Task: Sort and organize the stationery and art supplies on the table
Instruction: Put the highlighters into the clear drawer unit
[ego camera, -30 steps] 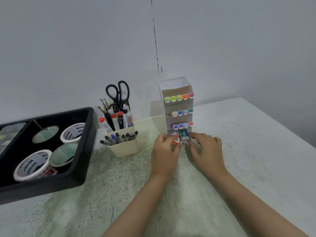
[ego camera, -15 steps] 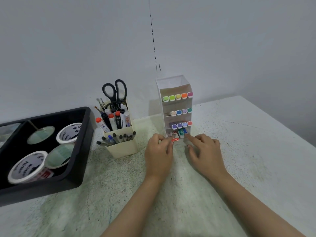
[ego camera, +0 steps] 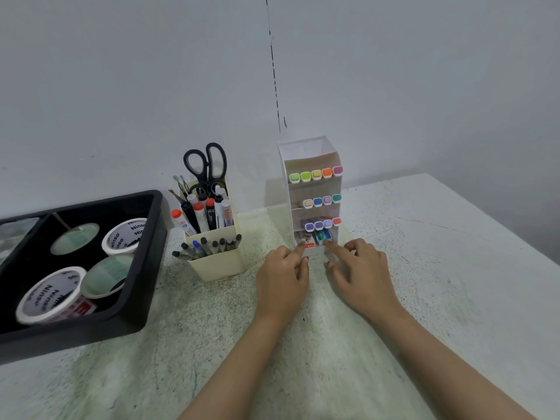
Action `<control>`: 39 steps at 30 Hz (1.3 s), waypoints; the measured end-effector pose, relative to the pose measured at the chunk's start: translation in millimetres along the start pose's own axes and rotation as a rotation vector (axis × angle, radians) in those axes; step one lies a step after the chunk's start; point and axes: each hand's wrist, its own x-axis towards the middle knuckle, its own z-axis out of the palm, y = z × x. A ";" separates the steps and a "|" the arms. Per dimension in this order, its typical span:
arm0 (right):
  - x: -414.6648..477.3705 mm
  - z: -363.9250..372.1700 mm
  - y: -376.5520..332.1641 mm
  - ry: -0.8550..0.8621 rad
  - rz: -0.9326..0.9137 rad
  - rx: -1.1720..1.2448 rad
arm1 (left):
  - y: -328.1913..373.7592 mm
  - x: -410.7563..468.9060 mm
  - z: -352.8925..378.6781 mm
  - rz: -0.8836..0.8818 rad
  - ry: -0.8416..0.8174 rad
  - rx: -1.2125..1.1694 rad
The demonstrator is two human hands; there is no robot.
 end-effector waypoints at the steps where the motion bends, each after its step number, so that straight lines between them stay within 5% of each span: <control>1: -0.1 -1.2 -0.7 0.043 0.004 0.063 | 1.2 -0.6 -1.3 -0.012 0.011 -0.041; 6: 4.3 -17.2 -13.9 0.135 0.201 0.556 | 14.1 -0.9 -12.9 -0.301 0.097 -0.443; 11: 23.4 -33.0 -25.1 -0.084 0.259 0.949 | 23.5 5.2 -21.6 -0.213 -0.140 -0.739; 21: 29.9 -31.2 -37.5 -0.133 0.107 0.882 | 29.7 12.9 -29.9 -0.140 -0.238 -0.791; 39: 22.9 -11.9 -63.4 -0.184 -0.039 0.938 | 14.6 -7.2 -49.3 -0.196 -0.049 -0.760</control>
